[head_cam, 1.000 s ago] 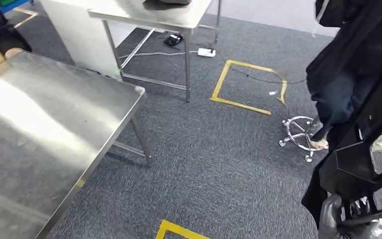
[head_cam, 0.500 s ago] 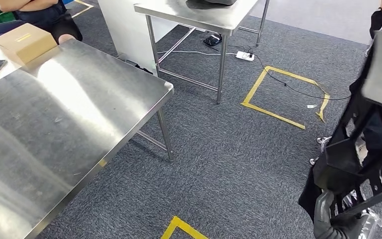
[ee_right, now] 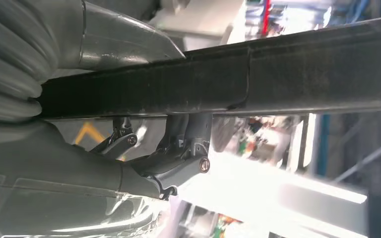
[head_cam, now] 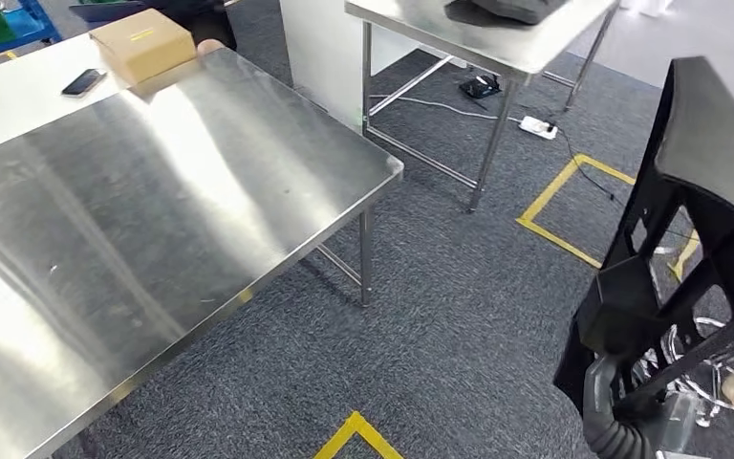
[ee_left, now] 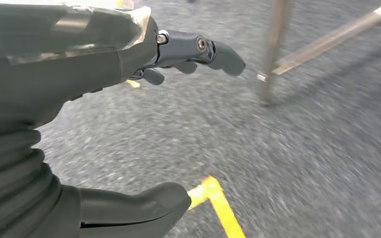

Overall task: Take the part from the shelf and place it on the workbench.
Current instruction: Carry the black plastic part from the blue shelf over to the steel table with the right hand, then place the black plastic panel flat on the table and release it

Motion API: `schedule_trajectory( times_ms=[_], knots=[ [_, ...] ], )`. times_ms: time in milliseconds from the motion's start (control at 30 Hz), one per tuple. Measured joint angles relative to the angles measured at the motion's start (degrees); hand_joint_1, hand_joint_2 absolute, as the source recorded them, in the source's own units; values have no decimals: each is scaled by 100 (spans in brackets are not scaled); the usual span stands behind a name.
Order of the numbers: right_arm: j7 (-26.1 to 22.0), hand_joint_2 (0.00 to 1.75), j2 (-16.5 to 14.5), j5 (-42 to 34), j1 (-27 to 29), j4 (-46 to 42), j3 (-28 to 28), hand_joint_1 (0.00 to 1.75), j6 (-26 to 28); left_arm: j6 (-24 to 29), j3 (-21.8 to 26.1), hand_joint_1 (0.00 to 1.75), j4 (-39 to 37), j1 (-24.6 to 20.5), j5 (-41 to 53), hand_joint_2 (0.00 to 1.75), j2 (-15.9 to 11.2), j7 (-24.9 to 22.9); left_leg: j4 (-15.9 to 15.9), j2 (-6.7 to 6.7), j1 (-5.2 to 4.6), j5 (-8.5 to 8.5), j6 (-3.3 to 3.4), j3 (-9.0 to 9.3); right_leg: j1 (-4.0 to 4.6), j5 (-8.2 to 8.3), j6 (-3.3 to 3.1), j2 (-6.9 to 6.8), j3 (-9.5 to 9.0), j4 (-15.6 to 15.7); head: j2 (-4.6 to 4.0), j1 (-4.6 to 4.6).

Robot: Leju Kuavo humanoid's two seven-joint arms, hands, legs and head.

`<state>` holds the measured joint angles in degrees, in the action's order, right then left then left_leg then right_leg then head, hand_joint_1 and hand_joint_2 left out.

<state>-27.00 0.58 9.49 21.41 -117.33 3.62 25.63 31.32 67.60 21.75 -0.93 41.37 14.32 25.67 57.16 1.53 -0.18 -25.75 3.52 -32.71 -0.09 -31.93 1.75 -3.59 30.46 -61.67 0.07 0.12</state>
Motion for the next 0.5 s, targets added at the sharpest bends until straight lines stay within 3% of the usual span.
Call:
schedule_trajectory(
  times_ms=[33, 67, 133, 167, 233, 267, 333, 400, 433, 500],
  knots=[
    [3, 175, -7, 1, -27, 22, 1, 175, -20, 27, 11, 0, 8, -6, 5, 175, 15, -29, -6, -81, 1, 13, 15, -12, -16, -156, -17, 174, 168, -360, 0, 10],
    [3, 175, -13, 2, -49, 44, 1, 175, -33, 51, 26, 0, 12, -11, 11, 175, 23, -52, -3, -170, 6, 23, 26, -25, -28, -308, -27, 262, 367, -762, 0, 15],
    [9, 175, -26, 3, -98, 98, 1, 175, -43, 85, 66, 0, 13, -10, 19, 175, 39, -82, 3, -358, 11, 35, 25, -35, -54, -412, 23, 316, 624, -1236, 0, 18],
    [10, 175, -33, 3, -124, 115, 1, 175, -43, 92, 86, 0, 13, -7, 20, 175, 43, -86, 9, -450, 18, 39, 16, -32, -71, -320, 82, 329, 599, -1142, 0, 18],
    [13, 175, -45, 5, -170, 140, 1, 175, -44, 103, 109, 0, 13, -6, 20, 175, 46, -86, 38, -632, 42, 37, -22, -32, -130, 39, 229, 472, 292, -402, 0, 23],
    [14, 175, -53, 6, -191, 151, 1, 175, -45, 108, 114, 0, 14, -7, 20, 175, 47, -86, 66, -719, 42, 27, -56, -47, -150, 189, 261, 580, 135, -20, 0, 31],
    [16, 175, -67, 18, -220, 170, 0, 175, -52, 111, 119, 0, 15, -5, 27, 175, 50, -84, 101, -848, 36, 19, -137, -94, -162, 309, 215, 708, -11, 356, 0, 35],
    [16, 175, -83, 55, -235, 180, -2, 175, -58, 115, 131, 0, 15, 11, 52, 175, 48, -84, 91, -933, 50, 41, -209, -133, -147, 324, 103, 608, -25, 367, 0, 25],
    [15, 175, -97, 79, -240, 182, -3, 175, -50, 120, 141, 0, 14, 19, 65, 175, 45, -91, 112, -861, 54, 30, -239, -154, -151, 339, 60, 550, -39, 373, 0, 22],
    [14, 175, -154, 116, -225, 180, -4, 175, -16, 132, 157, 0, 13, 14, 79, 175, 33, -107, 413, -534, 50, -166, -287, -299, -168, 356, -16, 418, -48, 389, 0, -11]
  ],
)
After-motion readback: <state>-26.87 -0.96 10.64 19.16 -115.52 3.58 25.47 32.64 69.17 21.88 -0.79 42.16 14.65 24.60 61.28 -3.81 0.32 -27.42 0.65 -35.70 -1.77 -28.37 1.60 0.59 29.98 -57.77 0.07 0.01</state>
